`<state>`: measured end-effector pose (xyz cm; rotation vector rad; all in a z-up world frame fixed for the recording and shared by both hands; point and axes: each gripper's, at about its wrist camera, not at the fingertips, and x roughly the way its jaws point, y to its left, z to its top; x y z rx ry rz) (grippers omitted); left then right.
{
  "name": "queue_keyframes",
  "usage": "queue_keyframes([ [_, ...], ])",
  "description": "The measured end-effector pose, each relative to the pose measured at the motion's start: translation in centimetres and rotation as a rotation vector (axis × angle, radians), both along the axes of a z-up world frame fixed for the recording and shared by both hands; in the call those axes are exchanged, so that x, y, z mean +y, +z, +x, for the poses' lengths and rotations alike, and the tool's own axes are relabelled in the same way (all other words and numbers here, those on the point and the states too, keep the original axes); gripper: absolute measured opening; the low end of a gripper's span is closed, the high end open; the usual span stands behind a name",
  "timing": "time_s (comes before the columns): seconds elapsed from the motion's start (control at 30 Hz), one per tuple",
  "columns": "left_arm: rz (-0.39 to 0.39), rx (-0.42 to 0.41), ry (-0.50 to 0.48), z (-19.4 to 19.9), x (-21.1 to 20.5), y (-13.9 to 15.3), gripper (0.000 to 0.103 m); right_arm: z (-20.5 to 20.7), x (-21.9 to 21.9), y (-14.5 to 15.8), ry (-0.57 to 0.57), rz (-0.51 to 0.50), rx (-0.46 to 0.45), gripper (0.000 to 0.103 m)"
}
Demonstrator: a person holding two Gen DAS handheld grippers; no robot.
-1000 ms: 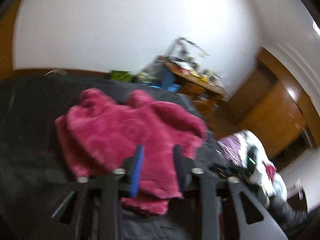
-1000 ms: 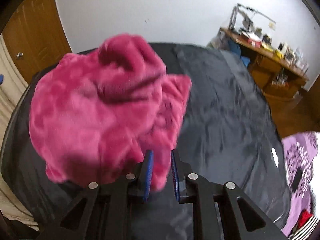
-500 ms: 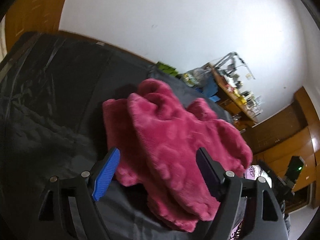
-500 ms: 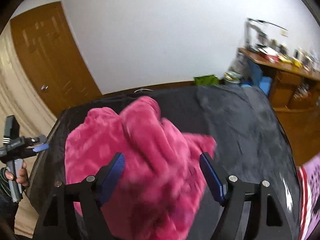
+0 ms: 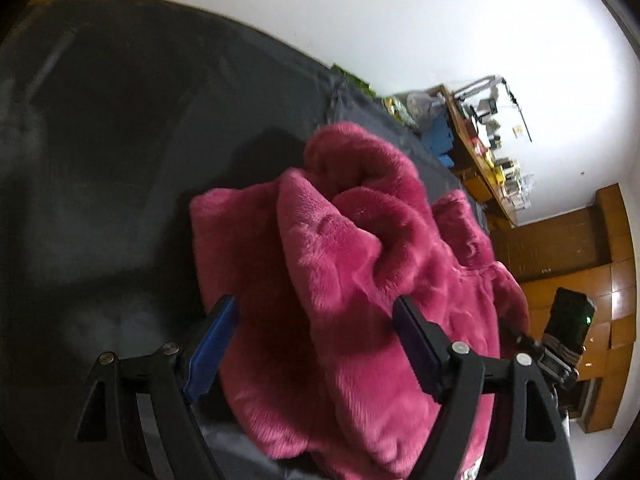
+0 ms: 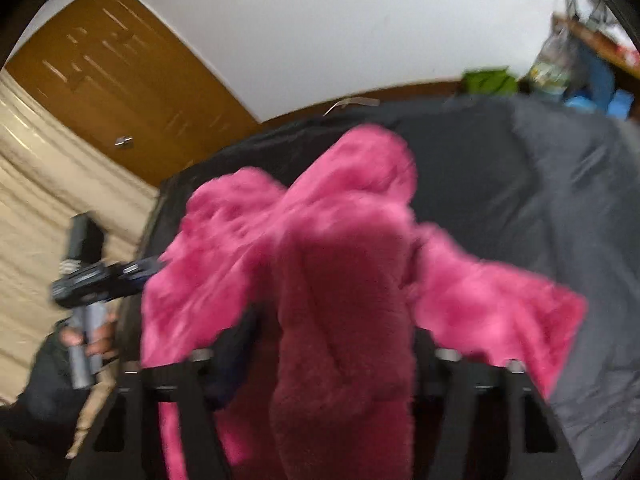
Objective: Fold clothes
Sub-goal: 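Grasp another fleece edge with the left gripper while the right gripper holds its edge, then lift the pink fleece high with both grippers to shake it out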
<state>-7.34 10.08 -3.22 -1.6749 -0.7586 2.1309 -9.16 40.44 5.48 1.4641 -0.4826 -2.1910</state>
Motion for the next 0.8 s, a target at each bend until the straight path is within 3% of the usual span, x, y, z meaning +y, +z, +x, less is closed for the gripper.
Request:
queue_keyframes([
  [0.03,0.008,-0.016,-0.004,-0.4,0.3,-0.6,0.082,0.3,-0.2,-0.3,0.014,-0.023,-0.016,0.039],
  [0.2,0.061,-0.059,-0.034,-1.3,2.0,-2.1,0.081,2.6,-1.0,-1.3,0.026,0.038,-0.052,0.029],
  [0.27,0.067,-0.062,-0.045,-1.3,2.5,-2.1,0.079,3.4,-1.2,-1.3,0.011,0.123,-0.043,0.027],
  [0.3,0.070,-0.059,-0.049,-1.2,2.7,-2.0,0.077,3.8,-1.7,-1.1,0.007,0.219,-0.017,0.026],
  [0.4,0.090,-0.056,-0.078,-0.6,3.3,-1.3,0.060,5.3,-4.8,0.4,0.021,0.626,0.136,0.026],
  [0.47,0.090,-0.038,-0.095,0.3,3.8,-0.4,0.058,6.8,-7.4,2.1,0.036,0.908,0.315,0.022],
  [0.57,0.092,-0.015,-0.104,1.6,4.4,0.8,0.058,8.7,-8.6,5.4,-0.037,1.063,0.509,0.020],
  [0.8,0.170,0.053,-0.160,7.1,7.0,3.8,0.058,13.8,-9.1,13.0,-0.201,1.247,0.859,0.019],
])
